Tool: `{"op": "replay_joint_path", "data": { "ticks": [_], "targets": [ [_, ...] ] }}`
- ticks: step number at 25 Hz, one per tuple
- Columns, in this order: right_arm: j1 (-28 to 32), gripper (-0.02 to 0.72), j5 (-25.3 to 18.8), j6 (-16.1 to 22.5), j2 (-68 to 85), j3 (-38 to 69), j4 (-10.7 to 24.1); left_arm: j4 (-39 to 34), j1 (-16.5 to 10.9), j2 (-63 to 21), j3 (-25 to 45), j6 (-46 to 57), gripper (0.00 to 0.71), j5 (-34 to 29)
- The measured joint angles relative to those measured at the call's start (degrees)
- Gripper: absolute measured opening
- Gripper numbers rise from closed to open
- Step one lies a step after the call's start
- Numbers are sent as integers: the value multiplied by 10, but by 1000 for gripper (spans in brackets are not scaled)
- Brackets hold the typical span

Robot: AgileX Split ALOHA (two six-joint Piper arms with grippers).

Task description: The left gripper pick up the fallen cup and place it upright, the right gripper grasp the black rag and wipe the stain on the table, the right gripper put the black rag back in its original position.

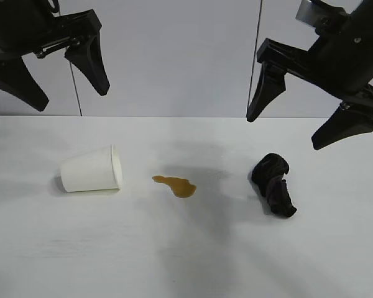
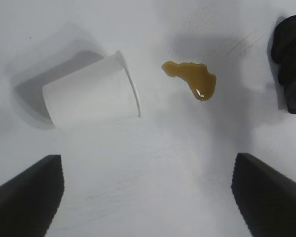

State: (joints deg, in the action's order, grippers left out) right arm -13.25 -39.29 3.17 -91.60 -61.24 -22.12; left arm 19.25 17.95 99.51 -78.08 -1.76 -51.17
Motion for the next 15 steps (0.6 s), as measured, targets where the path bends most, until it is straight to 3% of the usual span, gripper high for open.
{"op": "replay_joint_path", "data": {
  "ticks": [15],
  "targets": [
    [0,652,0,0,0,0,0,0,0,0,0,0,665,5]
  ]
}}
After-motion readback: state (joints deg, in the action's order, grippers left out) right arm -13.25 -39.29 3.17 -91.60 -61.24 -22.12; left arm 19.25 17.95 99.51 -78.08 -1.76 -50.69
